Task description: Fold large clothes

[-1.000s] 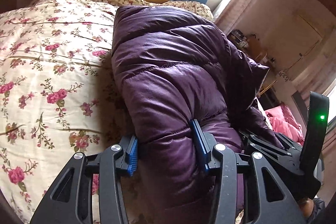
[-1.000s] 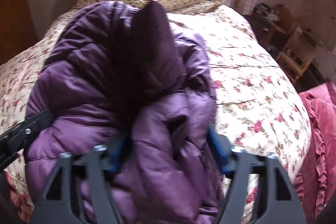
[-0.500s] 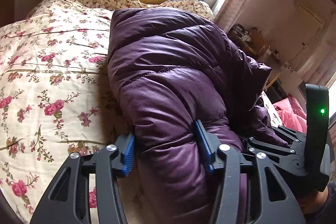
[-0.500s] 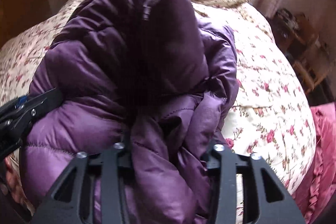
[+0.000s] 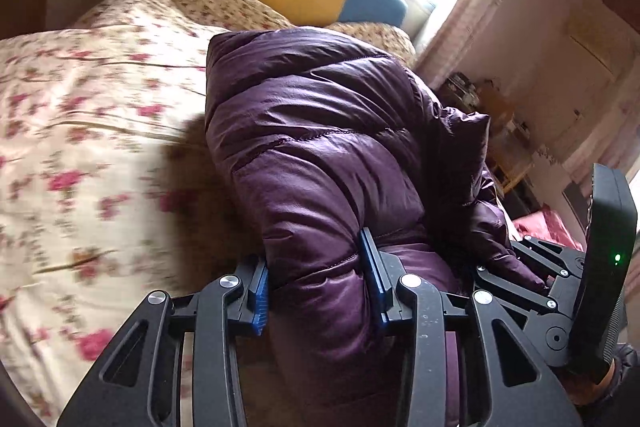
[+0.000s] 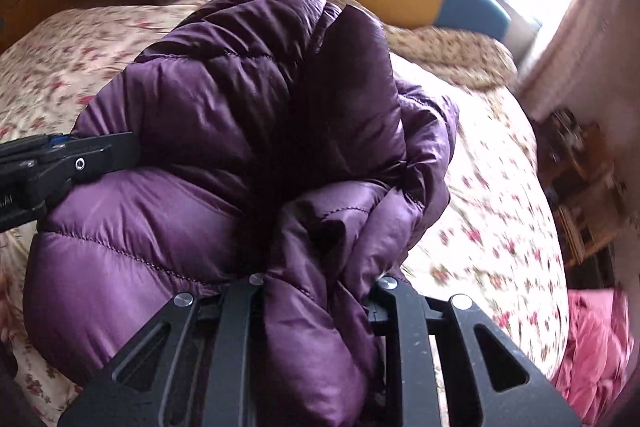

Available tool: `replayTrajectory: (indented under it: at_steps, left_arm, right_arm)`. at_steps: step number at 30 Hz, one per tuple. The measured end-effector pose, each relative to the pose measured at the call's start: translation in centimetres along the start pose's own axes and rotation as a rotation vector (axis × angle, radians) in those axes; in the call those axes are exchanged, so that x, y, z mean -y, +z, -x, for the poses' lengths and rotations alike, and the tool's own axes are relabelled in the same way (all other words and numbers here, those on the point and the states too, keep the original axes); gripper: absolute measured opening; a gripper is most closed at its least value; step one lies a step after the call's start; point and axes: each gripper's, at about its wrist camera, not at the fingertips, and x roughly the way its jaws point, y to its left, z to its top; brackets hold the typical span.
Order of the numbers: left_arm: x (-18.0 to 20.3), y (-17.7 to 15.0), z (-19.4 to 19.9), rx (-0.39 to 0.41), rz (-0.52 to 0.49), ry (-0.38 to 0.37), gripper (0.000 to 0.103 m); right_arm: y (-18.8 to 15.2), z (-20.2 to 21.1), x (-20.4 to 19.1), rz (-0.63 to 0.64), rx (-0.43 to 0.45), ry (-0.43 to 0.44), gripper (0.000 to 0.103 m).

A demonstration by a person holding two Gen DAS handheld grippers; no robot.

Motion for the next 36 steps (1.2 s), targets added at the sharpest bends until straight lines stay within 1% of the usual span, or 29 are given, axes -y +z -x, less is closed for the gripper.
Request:
replayTrajectory:
  at_steps: [2,5,9,11,13,14,16,18,19,22,24,25,28,31,33,34,35,36]
  left_arm:
    - [-1.6,0.0,2.0,0.026,0.024,0.028,0.039]
    - [-3.9,-0.1,4.7,0.057,0.058,0.071,0.039]
    - [-7.5,-0.1,8.9,0.101,0.107,0.152,0.039]
    - [-9.0,-0.3,10.3,0.111,0.125,0.193,0.039]
    - [-10.3,-0.6,11.1,0.113,0.145,0.222,0.039]
    - [-10.8,-0.9,11.1,0.100,0.153,0.246,0.040]
    - [-11.5,-1.7,10.5,0.073,0.170,0.281,0.047]
    - [-11.4,-2.2,9.6,0.073,0.149,0.318,0.053]
    - [-11.4,-2.4,9.3,0.074,0.150,0.328,0.054]
    - [-11.0,-3.2,8.7,0.095,0.166,0.359,0.055]
    - [-11.1,-3.7,8.9,0.104,0.197,0.361,0.056]
    - [-11.0,-3.7,9.2,0.108,0.211,0.366,0.059]
    - [-10.6,-3.4,10.0,0.123,0.216,0.403,0.062]
    - [-10.0,-3.2,11.2,0.146,0.207,0.438,0.063]
    - [-9.8,-2.9,12.0,0.166,0.207,0.461,0.064]
    - [-9.6,-2.8,12.4,0.172,0.207,0.468,0.064]
    - [-9.7,-2.5,12.6,0.179,0.211,0.477,0.064]
    - [-9.8,-2.3,12.8,0.184,0.213,0.482,0.064]
  right_arm:
    - [0.7,0.4,-1.7,0.035,0.020,0.026,0.017]
    - [2.3,0.9,-5.1,0.076,0.049,0.098,0.017]
    - [4.1,1.2,-8.9,0.121,0.074,0.190,0.017]
    - [4.7,1.2,-10.6,0.144,0.077,0.213,0.017]
    - [4.8,1.0,-12.0,0.167,0.075,0.216,0.017]
    - [4.7,0.8,-12.6,0.184,0.074,0.203,0.018]
    - [4.3,0.1,-13.5,0.206,0.067,0.182,0.018]
    - [3.5,-0.9,-13.7,0.225,0.068,0.160,0.019]
    - [3.3,-1.3,-14.0,0.239,0.073,0.145,0.019]
    - [3.8,-1.7,-14.0,0.225,0.081,0.148,0.019]
    - [3.9,-1.6,-14.1,0.220,0.092,0.150,0.024]
    - [4.2,-1.5,-14.1,0.215,0.093,0.153,0.025]
    - [4.5,-0.6,-13.7,0.171,0.095,0.171,0.034]
    - [4.9,0.2,-12.8,0.140,0.104,0.179,0.048]
    - [5.1,0.8,-12.4,0.130,0.110,0.174,0.061]
    - [5.2,1.1,-12.2,0.124,0.115,0.170,0.062]
    - [5.4,1.4,-11.9,0.121,0.118,0.167,0.067]
    - [5.5,1.8,-12.0,0.120,0.125,0.157,0.075]
